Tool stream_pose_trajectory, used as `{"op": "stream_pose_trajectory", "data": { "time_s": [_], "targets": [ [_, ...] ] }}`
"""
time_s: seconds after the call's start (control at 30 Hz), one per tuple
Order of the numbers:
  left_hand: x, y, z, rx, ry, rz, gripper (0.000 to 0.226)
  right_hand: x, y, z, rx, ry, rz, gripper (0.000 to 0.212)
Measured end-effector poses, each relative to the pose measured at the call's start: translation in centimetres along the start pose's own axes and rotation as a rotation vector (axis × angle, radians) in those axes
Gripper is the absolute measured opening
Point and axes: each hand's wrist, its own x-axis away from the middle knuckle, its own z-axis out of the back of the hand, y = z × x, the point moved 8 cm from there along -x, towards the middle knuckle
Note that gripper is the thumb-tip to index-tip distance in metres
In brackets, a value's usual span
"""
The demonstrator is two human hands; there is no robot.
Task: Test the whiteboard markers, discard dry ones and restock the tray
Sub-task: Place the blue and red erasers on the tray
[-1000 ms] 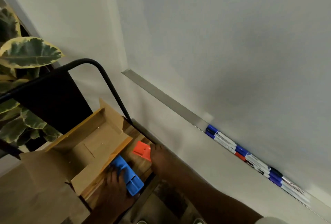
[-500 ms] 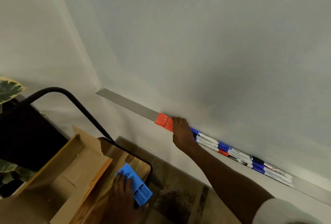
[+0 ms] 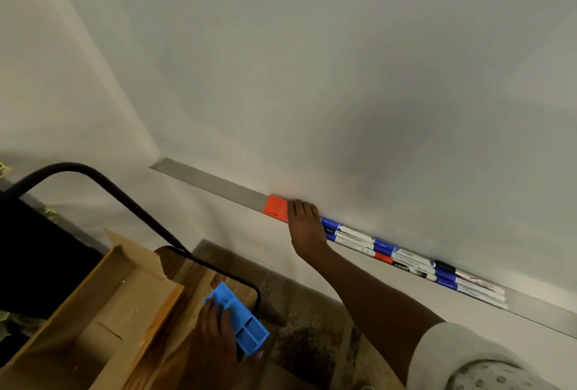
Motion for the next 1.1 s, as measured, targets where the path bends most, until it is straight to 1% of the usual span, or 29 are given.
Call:
{"op": "stream_pose_trajectory", "data": {
  "time_s": [0.13,0.23,0.4,0.53,0.63,0.73,0.87,0.97,1.1],
  "targets": [
    [0.2,-0.7,-0.5,-0.034,-0.067,0.049,0.097,0.4,0.5,-0.4,0.031,0.022,0.012,0.062],
    [0.5,-0.9,-0.7,-0.030,-0.103,0.074,0.096,0.7,1.1,-0.8,0.014,0.000,0.007,0.064],
    [0.4,-0.4,-0.9,-0.008,-0.135,0.049,0.094,0.8,1.5,-0.8,0.047,-0.002,0.044,0.061],
    [-0.1,0.0,-0.5,-0.035,-0.149,0.043,0.096,1.2,1.4,-1.4,0.066,-0.032,0.082,0.066],
    [-0.4,0.2,-0.7,-0.032,-0.159,0.042,0.095,0.9,1.7,-1.1,0.121,-0.052,0.076,0.069],
    [-0.5,0.2,-1.2,-0.051,-0.208,0.063,0.096,0.5,0.9,-0.9,0.130,-0.093,0.146,0.066],
    [-0.6,0.8,-0.9,-0.031,-0.224,0.081,0.094,0.7,1.2,-1.7,0.168,-0.091,0.122,0.057],
    [-0.5,0.9,-0.4,-0.035,-0.210,0.070,0.095,0.4,1.4,-1.2,0.185,-0.046,0.115,0.048],
    [-0.9,1.0,0.1,-0.061,-0.217,0.066,0.095,0.3,1.8,-0.8,0.148,-0.030,0.064,0.050]
  ]
}}
